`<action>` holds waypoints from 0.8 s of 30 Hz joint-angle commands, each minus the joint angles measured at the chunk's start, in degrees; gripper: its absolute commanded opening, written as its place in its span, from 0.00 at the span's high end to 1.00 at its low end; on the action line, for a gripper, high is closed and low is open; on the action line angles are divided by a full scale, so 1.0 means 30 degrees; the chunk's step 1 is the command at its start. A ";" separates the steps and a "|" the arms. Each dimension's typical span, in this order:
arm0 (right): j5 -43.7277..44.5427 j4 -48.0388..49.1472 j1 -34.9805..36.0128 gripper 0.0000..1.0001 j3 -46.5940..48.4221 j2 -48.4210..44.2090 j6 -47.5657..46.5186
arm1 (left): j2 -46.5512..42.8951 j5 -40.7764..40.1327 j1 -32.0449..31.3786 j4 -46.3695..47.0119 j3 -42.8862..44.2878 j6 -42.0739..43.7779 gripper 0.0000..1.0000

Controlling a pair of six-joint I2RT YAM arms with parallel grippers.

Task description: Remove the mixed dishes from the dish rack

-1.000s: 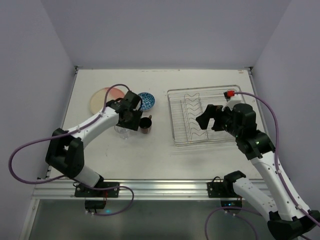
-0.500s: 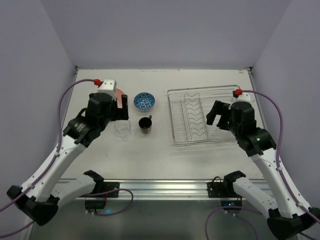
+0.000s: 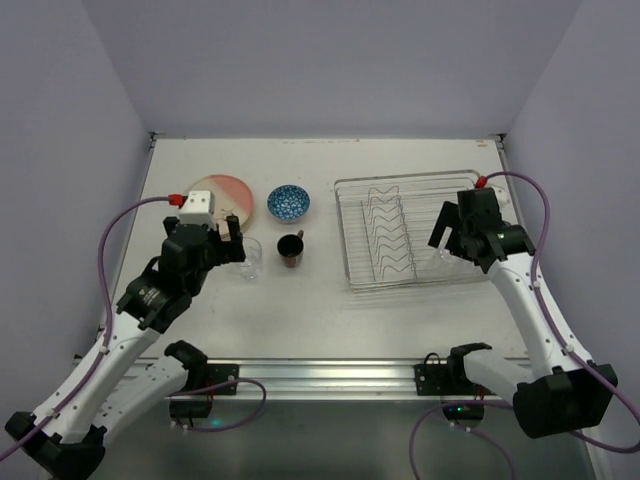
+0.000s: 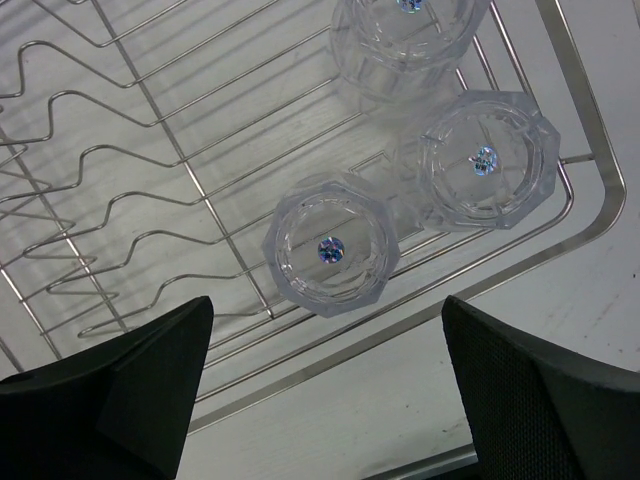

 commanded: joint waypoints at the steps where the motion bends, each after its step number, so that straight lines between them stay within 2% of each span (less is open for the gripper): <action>1: -0.0329 0.0339 -0.0461 0.03 0.0255 0.1014 -0.0378 | 0.0193 0.1125 -0.0072 0.0614 -0.0585 0.0006 0.00; 10: -0.0388 0.1189 -0.0755 0.04 0.0519 0.4034 -0.0409 | -0.0336 0.2037 -0.0072 0.1171 -0.1055 0.0416 0.00; 24: -0.0096 0.2214 -0.0785 0.11 -0.0213 0.5795 0.0996 | 0.0134 0.3092 -0.0072 0.1376 -0.1172 0.0621 0.00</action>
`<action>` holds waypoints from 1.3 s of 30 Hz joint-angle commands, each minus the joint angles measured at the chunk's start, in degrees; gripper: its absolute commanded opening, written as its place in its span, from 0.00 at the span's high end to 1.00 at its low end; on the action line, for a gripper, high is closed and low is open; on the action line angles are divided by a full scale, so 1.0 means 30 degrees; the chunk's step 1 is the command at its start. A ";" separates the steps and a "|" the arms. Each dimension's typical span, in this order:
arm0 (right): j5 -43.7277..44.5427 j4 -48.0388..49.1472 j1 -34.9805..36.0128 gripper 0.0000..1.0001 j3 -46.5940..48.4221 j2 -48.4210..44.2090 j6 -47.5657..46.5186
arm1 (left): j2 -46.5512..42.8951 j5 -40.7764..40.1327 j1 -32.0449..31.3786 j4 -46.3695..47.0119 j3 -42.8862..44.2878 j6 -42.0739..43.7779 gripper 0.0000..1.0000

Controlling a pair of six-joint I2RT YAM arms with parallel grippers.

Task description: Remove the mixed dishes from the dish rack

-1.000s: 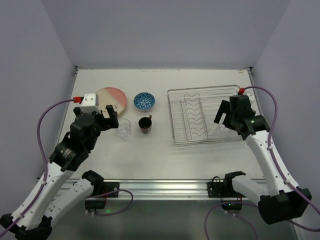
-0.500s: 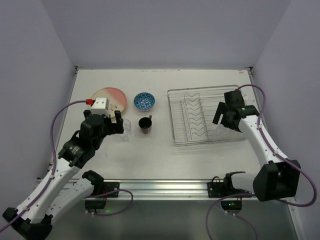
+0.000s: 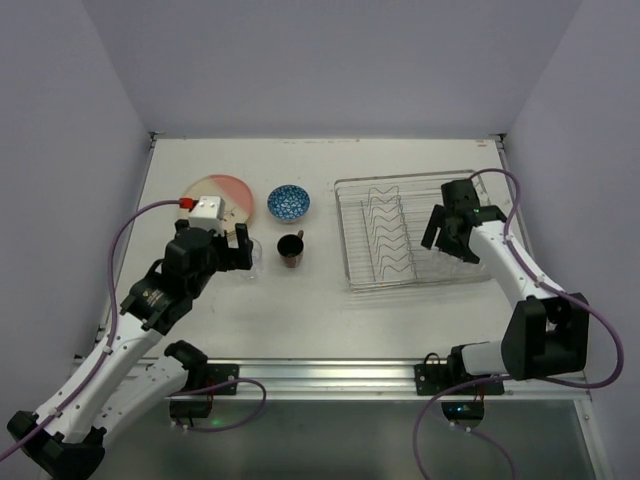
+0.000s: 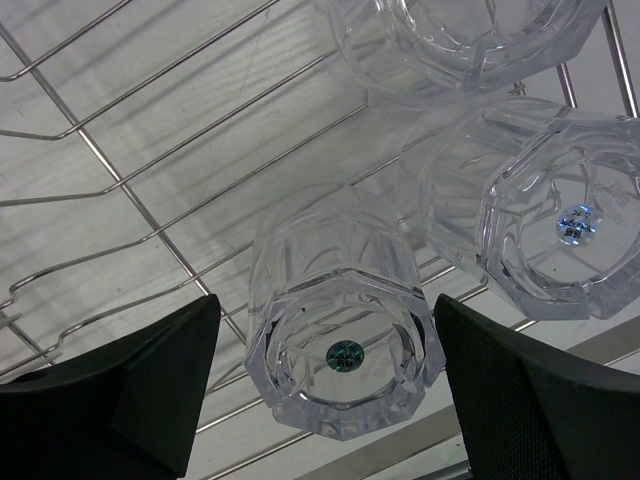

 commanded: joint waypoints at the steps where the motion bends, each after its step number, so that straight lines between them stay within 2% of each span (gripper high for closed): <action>1: 0.0327 0.0743 -0.0056 0.12 -0.0265 0.0105 0.0807 | 0.0053 0.0470 -0.0101 0.0954 -0.0072 0.0454 0.00; 11: 0.0590 0.1037 -0.0056 0.21 -0.1057 0.0077 0.1687 | 0.0171 0.0792 -0.0101 0.1071 -0.0102 0.0513 0.00; 12: 0.0619 0.1008 -0.0056 0.29 -0.1057 -0.0040 0.1716 | 0.0200 0.0792 -0.0101 0.1100 -0.0102 0.0542 0.00; 15: 0.0649 0.0950 -0.0056 0.44 -0.0940 -0.0480 0.1687 | 0.0258 0.0822 -0.0072 0.1071 -0.0072 0.0571 0.00; 19: 0.0562 0.0861 -0.0056 0.56 -0.0648 -0.1182 0.1629 | 0.0200 0.0705 -0.0072 0.1071 -0.0102 0.0571 0.00; 27: 0.0210 0.0217 -0.0056 0.60 0.0231 -0.2587 0.1365 | 0.0054 0.0412 -0.0072 0.0954 -0.0014 0.0542 0.00; 33: -0.1283 -0.0076 -0.0027 0.63 0.1461 -0.4606 0.0839 | -0.0034 0.1084 -0.0072 0.1012 0.0601 0.0455 0.00; 36: -0.1985 -0.0369 -0.0027 0.64 0.2427 -0.5516 0.0516 | -0.0151 0.2077 -0.0072 0.1332 0.1186 -0.0160 0.00; 37: -0.2365 -0.0427 -0.0027 0.65 0.2952 -0.5752 0.0196 | -0.0181 0.3271 -0.0072 0.1596 0.1362 -0.0567 0.00; 39: -0.4375 0.0096 0.0002 0.66 0.3220 -0.6337 -0.0128 | -0.0181 0.4856 -0.0072 0.2849 0.1451 -0.1096 0.00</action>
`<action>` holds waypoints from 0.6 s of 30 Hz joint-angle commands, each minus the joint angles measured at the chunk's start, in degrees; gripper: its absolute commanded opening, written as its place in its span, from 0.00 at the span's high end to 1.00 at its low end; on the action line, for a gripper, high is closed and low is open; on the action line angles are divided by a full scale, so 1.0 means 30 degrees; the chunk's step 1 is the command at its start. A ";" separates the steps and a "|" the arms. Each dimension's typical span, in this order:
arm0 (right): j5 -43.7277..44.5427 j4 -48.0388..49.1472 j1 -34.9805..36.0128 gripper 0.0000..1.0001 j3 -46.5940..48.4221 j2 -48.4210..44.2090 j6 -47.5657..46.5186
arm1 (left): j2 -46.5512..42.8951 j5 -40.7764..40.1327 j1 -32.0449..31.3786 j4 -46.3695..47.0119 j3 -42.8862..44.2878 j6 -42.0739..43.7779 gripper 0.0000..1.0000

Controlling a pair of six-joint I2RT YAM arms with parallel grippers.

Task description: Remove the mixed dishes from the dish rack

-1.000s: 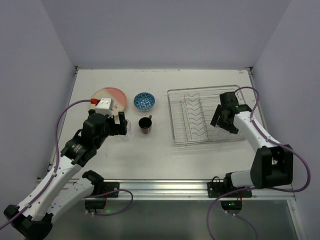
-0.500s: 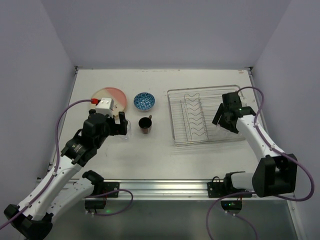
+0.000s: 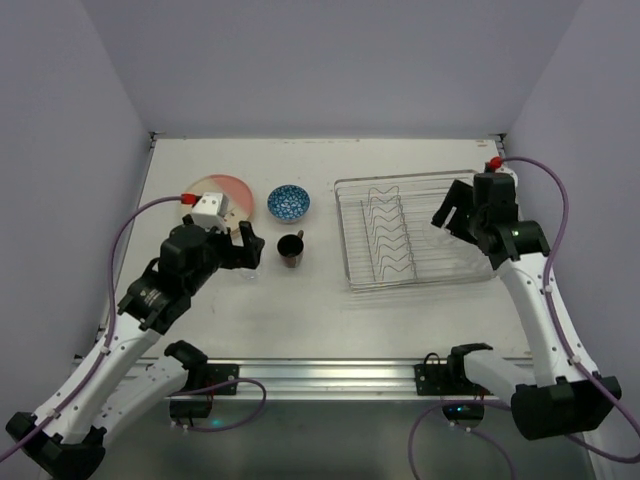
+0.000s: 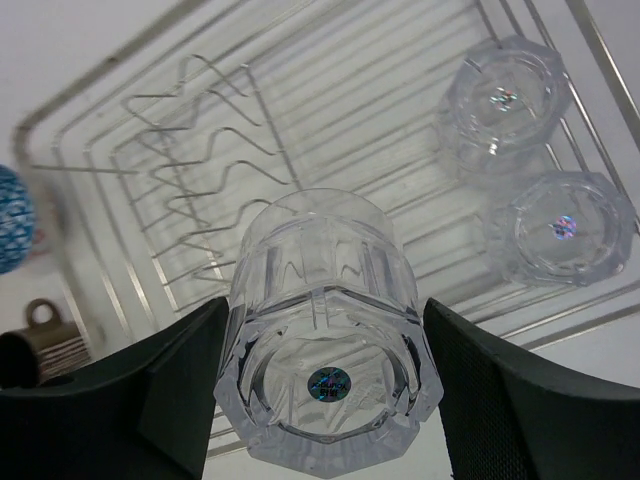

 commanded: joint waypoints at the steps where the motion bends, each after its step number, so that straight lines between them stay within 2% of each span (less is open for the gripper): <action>1: -0.3453 0.1465 0.0031 0.66 0.1232 -0.1790 -0.0915 | -0.0210 0.4593 -0.0101 0.2878 0.1014 -0.1453 0.00; 2: -0.4652 0.2083 0.0002 0.66 0.1115 -0.2117 -0.1062 | -0.0065 0.5628 -0.0072 0.3579 0.0956 -0.1778 0.00; 3: -0.7593 0.2843 0.0002 0.66 0.0621 -0.2439 -0.1092 | 0.0285 0.6827 -0.0072 0.5181 0.0897 -0.2158 0.00; 4: -0.9189 0.4649 0.0002 0.66 0.0297 -0.3051 -0.0977 | 0.0520 0.9247 -0.0072 0.6126 0.0578 -0.3090 0.00; 5: -1.0829 0.5566 0.0031 0.66 -0.0141 -0.3319 -0.0743 | 0.0813 1.0547 -0.0072 0.7237 0.0342 -0.3535 0.00; 6: -1.3804 0.6591 0.0002 0.66 -0.0900 -0.3524 -0.0451 | 0.1483 1.1894 -0.0072 1.0207 0.0079 -0.4148 0.00; 7: -1.5168 0.8776 0.0002 0.67 -0.1313 -0.3758 0.0509 | 0.1837 1.4141 -0.0159 1.1600 -0.0475 -0.5488 0.00; 9: -1.7601 1.1479 0.0031 0.69 -0.2889 -0.4258 0.1976 | 0.2889 1.5651 -0.0566 1.5631 -0.0830 -0.6814 0.00; 10: -1.9643 1.4510 0.0147 0.69 -0.3363 -0.4404 0.3666 | 0.3157 1.6325 -0.0802 1.6730 -0.1006 -0.7777 0.00; 13: -2.1008 1.9413 0.1022 0.69 -0.5035 -0.4786 0.6397 | 0.3861 1.6099 -0.2031 1.9839 -0.1066 -0.8372 0.00; 18: -2.0807 2.1334 0.3134 0.68 -0.5214 -0.4349 0.6669 | 0.5410 1.6506 -0.2795 2.4052 -0.0978 -0.9981 0.00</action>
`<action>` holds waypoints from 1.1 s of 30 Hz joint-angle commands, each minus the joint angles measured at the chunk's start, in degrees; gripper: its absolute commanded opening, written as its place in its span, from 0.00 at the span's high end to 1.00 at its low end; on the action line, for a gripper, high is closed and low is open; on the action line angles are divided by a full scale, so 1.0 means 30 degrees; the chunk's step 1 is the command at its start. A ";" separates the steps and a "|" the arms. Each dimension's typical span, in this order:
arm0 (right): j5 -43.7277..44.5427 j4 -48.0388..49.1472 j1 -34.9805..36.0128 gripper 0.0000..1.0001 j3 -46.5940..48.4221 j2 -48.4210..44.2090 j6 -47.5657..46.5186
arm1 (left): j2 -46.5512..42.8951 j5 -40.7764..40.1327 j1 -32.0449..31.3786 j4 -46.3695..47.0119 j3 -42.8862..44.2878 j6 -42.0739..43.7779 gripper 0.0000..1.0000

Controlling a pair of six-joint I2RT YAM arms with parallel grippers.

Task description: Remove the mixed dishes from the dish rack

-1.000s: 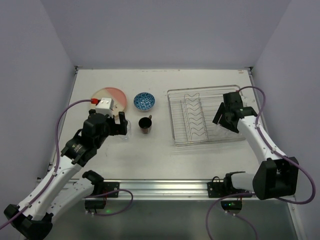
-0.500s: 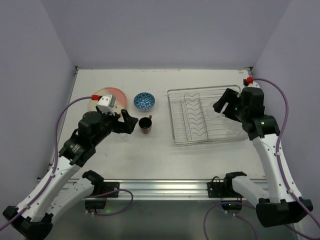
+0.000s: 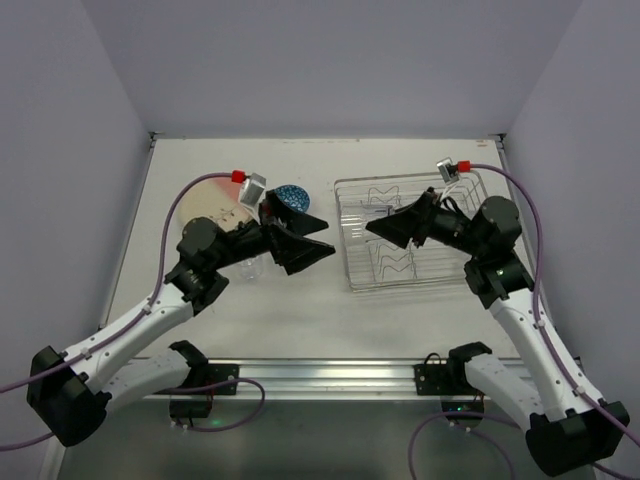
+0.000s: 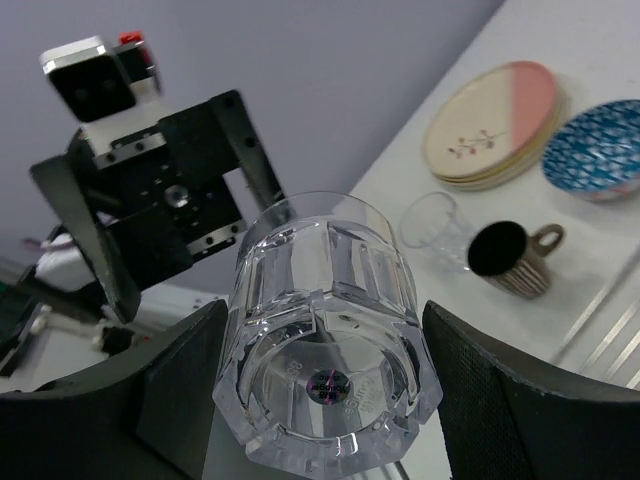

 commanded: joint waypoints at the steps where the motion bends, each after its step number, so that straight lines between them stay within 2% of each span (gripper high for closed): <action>1: -0.1901 0.5714 0.1357 0.68 0.0272 0.0104 0.1782 | 0.0853 0.1753 -0.0333 0.6220 0.0144 -0.2470 0.00; 5: -0.1900 0.7388 0.1859 0.68 -0.0079 0.0866 0.2778 | 0.1850 0.1815 -0.0919 0.6870 0.0612 -0.2710 0.05; 7: -0.1899 0.7768 0.2092 0.68 -0.0079 0.1275 0.2838 | 0.2144 0.1785 -0.1153 0.6987 0.0729 -0.2682 0.14; 8: -0.1929 0.7945 0.2210 0.68 -0.0108 0.1423 0.2867 | 0.2319 0.1785 -0.1212 0.7016 0.0730 -0.2681 0.22; 10: -0.1987 0.8528 0.2444 0.68 -0.0167 0.1831 0.3042 | 0.2408 0.1901 -0.1359 0.7249 0.0759 -0.2797 0.32; 11: -0.2075 0.8822 0.2533 0.68 -0.0196 0.1979 0.3101 | 0.2466 0.1931 -0.1417 0.7396 0.0759 -0.2827 0.41; 13: -0.2134 0.9321 0.2766 0.68 -0.0313 0.2301 0.3277 | 0.2526 0.2019 -0.1593 0.7543 0.0817 -0.2827 0.50; 14: -0.2134 0.9526 0.2797 0.68 -0.0372 0.2361 0.3306 | 0.2555 0.2048 -0.1652 0.7602 0.0818 -0.2798 0.62; 16: -0.2105 0.9850 0.2885 0.68 -0.0519 0.2478 0.3482 | 0.2613 0.2107 -0.1769 0.7602 0.0847 -0.2798 0.74; 17: -0.2134 1.0025 0.2914 0.68 -0.0548 0.2508 0.3540 | 0.2642 0.2136 -0.1770 0.7602 0.0847 -0.2798 0.91; 18: -0.2163 1.0200 0.2914 0.68 -0.0664 0.2508 0.3599 | 0.2672 0.2166 -0.1799 0.7573 0.0789 -0.2798 0.99; 20: -0.2135 1.0349 0.2914 0.64 -0.0753 0.2363 0.3600 | 0.2614 0.2224 -0.1799 0.7515 0.0730 -0.2740 1.00; 23: -0.1202 0.9065 0.2885 0.01 -0.0841 0.1896 0.3016 | 0.2322 0.2166 -0.1799 0.6438 0.0700 -0.2244 1.00; 25: -0.0468 0.7082 0.2885 0.01 -0.0666 0.1543 0.1758 | 0.2029 0.1817 -0.1799 0.4682 0.1138 -0.0754 1.00; 28: 0.2163 0.2658 0.2827 0.01 0.0094 0.0811 -0.0613 | 0.1238 -0.0491 -0.1799 -0.1491 0.2629 0.2758 1.00; 29: 0.4754 0.1310 0.2797 0.01 0.0676 0.0664 -0.1750 | 0.0917 -0.1370 -0.1799 -0.5192 0.3591 0.3609 1.00; 30: 0.6375 -0.1575 0.2739 0.01 0.1059 0.0459 -0.2226 | 0.0798 -0.3786 -0.1770 -0.7086 0.4123 0.5068 1.00; 31: 0.7899 -0.2851 0.2681 0.01 0.1324 0.0399 -0.2550 | 0.0681 -0.5058 -0.1770 -1.0556 0.4563 0.5692 1.00; 32: 0.9307 -0.3850 0.2535 0.01 0.1762 0.0341 -0.2843 | 0.0680 -0.6201 -0.1770 -1.1896 0.5293 0.6162 1.00; 33: 1.1902 -0.5716 0.2330 0.01 0.1940 0.0282 -0.2846 | 0.0738 -0.8562 -0.1770 -1.3273 0.5706 0.6805 1.00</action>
